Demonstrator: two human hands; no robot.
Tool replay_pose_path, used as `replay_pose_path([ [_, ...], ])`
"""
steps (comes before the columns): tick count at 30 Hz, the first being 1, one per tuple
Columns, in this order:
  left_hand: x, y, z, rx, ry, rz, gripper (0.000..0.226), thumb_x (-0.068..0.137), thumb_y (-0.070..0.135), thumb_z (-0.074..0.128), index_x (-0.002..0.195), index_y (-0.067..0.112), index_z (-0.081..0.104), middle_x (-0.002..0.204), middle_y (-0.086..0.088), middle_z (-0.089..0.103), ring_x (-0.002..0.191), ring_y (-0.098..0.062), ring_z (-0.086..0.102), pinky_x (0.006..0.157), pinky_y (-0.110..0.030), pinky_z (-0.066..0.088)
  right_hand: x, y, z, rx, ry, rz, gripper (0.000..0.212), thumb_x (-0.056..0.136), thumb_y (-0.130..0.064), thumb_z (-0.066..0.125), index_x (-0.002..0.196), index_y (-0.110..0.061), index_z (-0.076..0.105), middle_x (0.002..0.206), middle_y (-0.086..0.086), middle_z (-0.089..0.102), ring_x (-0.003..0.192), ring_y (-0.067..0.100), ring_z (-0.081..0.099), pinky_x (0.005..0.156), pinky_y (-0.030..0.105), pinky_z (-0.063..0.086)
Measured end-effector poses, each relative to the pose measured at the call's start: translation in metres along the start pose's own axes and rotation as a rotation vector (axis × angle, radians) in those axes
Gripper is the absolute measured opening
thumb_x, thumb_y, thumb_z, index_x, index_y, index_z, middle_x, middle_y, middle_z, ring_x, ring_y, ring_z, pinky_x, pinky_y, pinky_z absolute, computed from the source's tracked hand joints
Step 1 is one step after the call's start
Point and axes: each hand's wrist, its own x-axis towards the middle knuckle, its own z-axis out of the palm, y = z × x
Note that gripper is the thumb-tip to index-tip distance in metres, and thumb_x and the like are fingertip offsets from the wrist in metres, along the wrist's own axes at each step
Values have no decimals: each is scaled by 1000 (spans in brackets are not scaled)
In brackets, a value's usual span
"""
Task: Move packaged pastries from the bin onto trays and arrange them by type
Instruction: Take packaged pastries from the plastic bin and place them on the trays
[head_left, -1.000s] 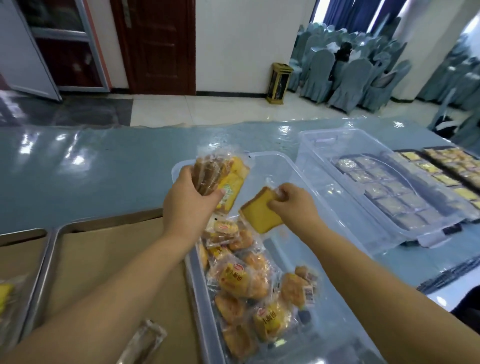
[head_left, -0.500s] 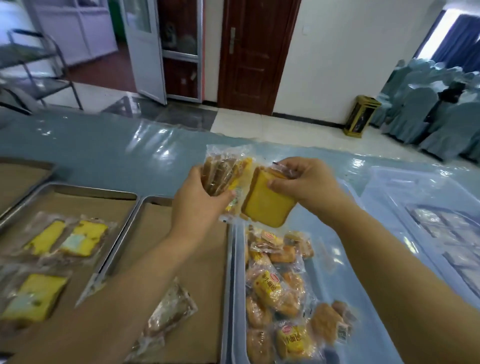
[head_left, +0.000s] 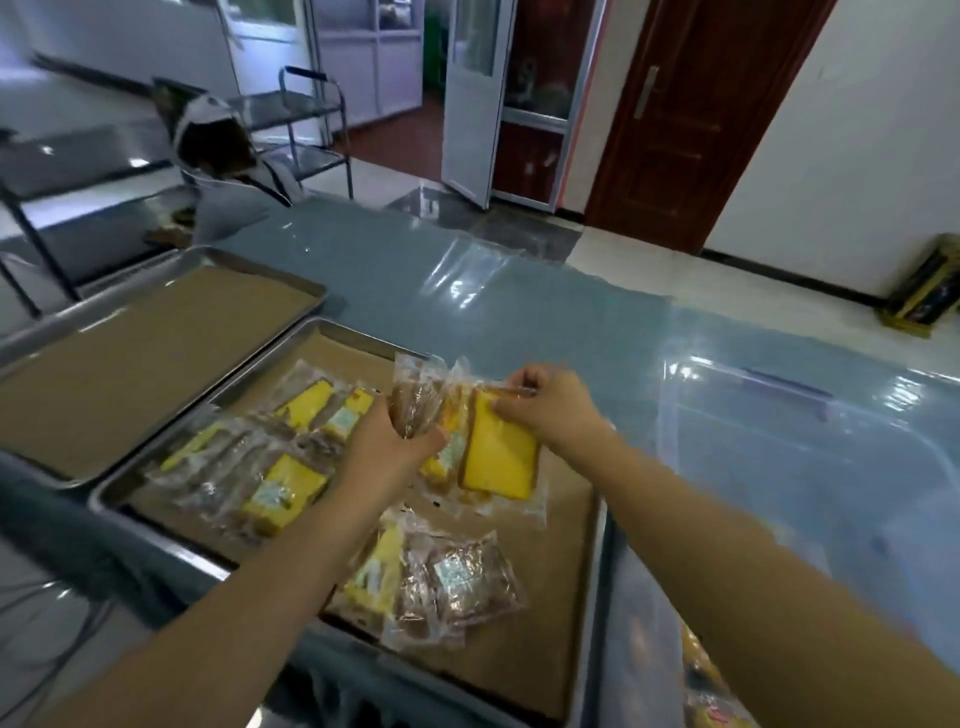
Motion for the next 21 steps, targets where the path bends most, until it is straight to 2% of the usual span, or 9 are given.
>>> replay_pose_path([
  [3,11,-43,-7,32,-69,-146,39,61,56,73,87,35,53,85,17,63,76,-5,60,58,-25,45,8,14,40,-158,-57,76,19,76,-28,73,72,-20,57,68,-3,55,65,12,52,57,26,39],
  [6,25,-79,-5,161,-166,-243,73,49,71,61,108,29,55,94,9,65,83,-15,62,74,-35,52,10,30,72,-184,-109,187,14,78,-22,68,73,-20,55,74,-2,56,72,15,52,56,24,38],
  [7,30,-87,-5,207,-194,-256,75,49,72,60,108,26,56,94,7,65,84,-17,62,77,-37,53,12,35,81,-163,-123,238,11,79,-20,66,76,-18,56,75,-1,56,75,16,52,57,24,39],
  [9,38,-97,-4,302,-219,-253,64,51,71,60,94,24,59,85,5,66,77,-17,64,72,-37,56,15,43,96,-80,-112,358,10,80,-15,64,88,-12,58,80,2,56,77,16,52,60,24,42],
  [12,50,-100,-1,373,-237,-259,47,60,69,60,85,28,57,72,6,64,64,-14,62,55,-29,51,21,55,104,52,28,524,31,80,-8,64,109,-7,55,84,1,53,75,13,51,58,21,44],
  [14,60,-100,6,311,-273,-293,40,73,63,62,91,28,55,76,5,63,63,-12,60,47,-24,41,23,66,105,108,124,587,46,82,-7,64,123,-8,46,91,3,53,77,14,52,59,25,45],
  [17,76,-103,20,169,-322,-276,41,81,45,66,106,15,53,84,1,59,71,-14,57,52,-26,38,17,85,115,16,109,636,69,83,-8,64,141,-8,26,121,12,48,92,21,52,62,24,46],
  [19,84,-108,26,204,-384,-238,46,81,39,68,113,11,50,92,-2,59,78,-17,58,61,-30,45,9,97,127,-88,60,683,84,84,-10,65,147,-5,10,147,15,26,119,28,45,81,29,46],
  [21,90,-113,30,308,-448,-194,47,79,38,68,114,13,47,94,-2,60,80,-19,60,71,-35,52,-1,107,139,-157,24,722,93,83,-14,68,148,-6,2,154,16,10,137,31,26,101,33,35],
])
